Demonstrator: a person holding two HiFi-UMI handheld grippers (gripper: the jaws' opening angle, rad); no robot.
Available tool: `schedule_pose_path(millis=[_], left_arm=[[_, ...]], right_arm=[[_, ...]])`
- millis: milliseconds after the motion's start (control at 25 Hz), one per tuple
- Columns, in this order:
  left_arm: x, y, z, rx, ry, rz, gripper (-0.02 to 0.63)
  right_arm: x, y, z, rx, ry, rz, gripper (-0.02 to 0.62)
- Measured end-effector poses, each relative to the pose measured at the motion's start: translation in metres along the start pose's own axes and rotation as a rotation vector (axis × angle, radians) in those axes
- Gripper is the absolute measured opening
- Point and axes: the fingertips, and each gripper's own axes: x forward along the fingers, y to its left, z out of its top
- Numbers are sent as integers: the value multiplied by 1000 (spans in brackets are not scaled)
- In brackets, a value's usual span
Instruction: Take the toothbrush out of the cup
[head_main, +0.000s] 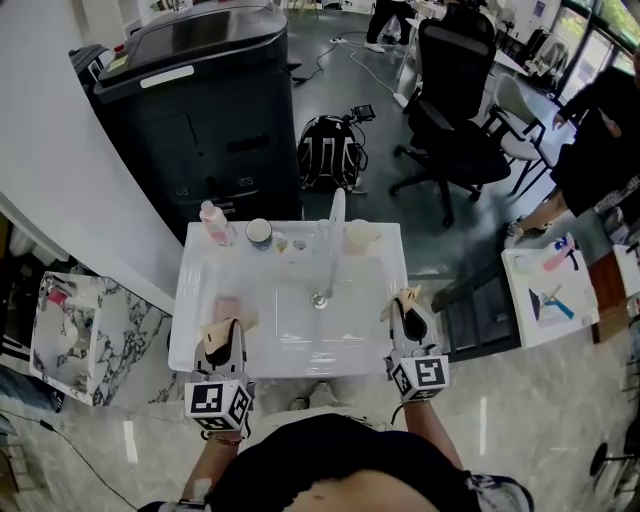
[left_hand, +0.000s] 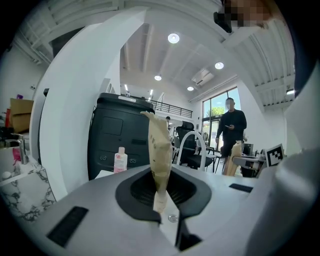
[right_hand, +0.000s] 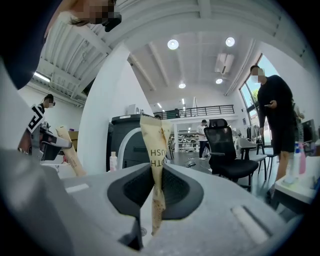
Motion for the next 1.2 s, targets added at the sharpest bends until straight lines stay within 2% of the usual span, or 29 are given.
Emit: schedule_pose_path(millis=[240, 680, 1200], left_arm=[[-3, -2, -3, -5, 19, -9, 28], [-9, -2, -8, 1, 30, 1, 28], [-3, -9, -8, 3, 34, -10, 28]], right_arm=[[1, -1, 5, 12, -15, -23, 35], [3, 8, 9, 16, -27, 8, 35], [3, -2, 5, 18, -18, -3, 35]])
